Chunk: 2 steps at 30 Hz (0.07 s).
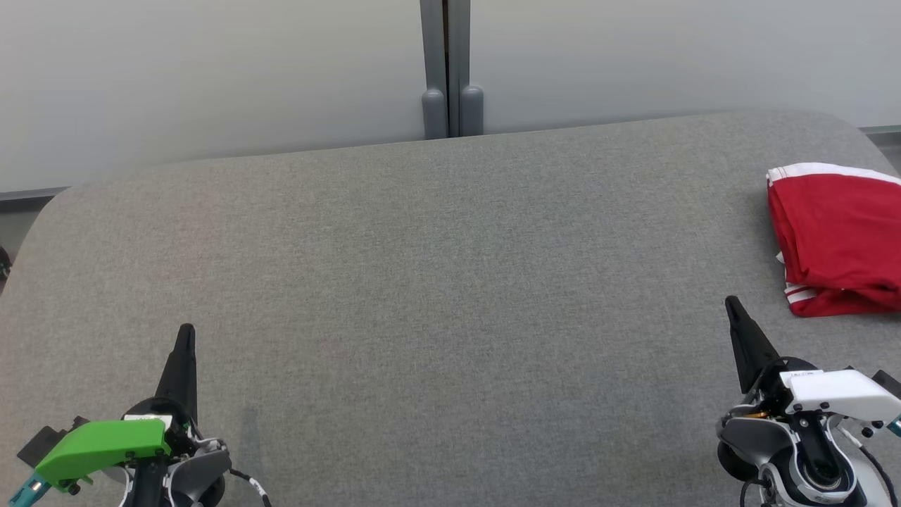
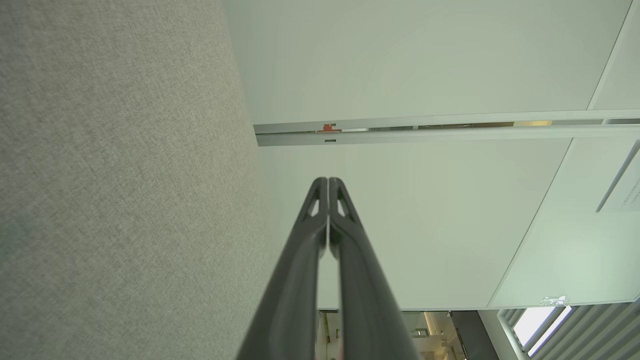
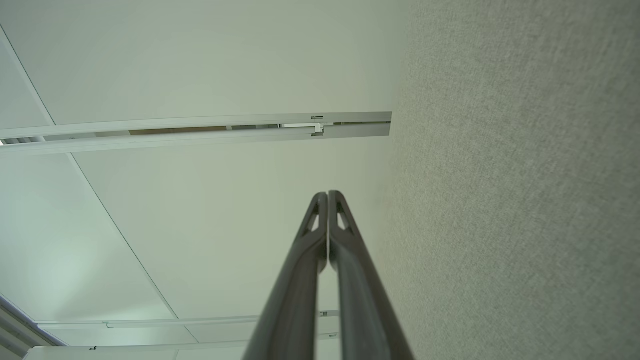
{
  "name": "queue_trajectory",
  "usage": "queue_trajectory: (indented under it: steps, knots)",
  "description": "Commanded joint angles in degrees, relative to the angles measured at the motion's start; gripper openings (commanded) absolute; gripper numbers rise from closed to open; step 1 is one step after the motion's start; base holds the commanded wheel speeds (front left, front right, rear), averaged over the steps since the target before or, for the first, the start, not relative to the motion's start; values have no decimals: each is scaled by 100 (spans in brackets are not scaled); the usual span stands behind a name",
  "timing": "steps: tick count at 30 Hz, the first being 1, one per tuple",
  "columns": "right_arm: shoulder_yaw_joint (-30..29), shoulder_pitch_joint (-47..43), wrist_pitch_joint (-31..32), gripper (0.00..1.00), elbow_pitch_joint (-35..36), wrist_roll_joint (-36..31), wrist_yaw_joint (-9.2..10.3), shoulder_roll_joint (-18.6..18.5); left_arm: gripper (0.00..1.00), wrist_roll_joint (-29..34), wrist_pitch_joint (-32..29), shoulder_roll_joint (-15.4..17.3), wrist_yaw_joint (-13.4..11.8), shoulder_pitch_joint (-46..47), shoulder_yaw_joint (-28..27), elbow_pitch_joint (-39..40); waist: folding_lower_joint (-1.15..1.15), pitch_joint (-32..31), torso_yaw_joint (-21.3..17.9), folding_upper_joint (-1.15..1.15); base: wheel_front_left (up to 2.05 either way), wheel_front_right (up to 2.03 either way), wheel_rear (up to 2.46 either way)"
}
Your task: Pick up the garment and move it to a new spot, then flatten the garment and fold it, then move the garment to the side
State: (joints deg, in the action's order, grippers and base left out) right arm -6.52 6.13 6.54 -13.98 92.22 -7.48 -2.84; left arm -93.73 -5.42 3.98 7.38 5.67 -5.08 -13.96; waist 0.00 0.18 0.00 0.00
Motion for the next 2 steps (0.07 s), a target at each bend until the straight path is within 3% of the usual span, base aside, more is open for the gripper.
queue_trajectory:
  steps: [1, 2]
  knots:
    - [-9, 29, 22, 0, -12, 35, -2, -4, 0, 24, -8, -8, 32, 94, -15, -11, 0, 0, 0, 0, 0, 0, 0]
    - [-9, 29, 22, 0, -12, 35, -2, -4, 0, 27, -10, -9, 32, 95, -16, -10, 0, 0, 0, 0, 0, 0, 0]
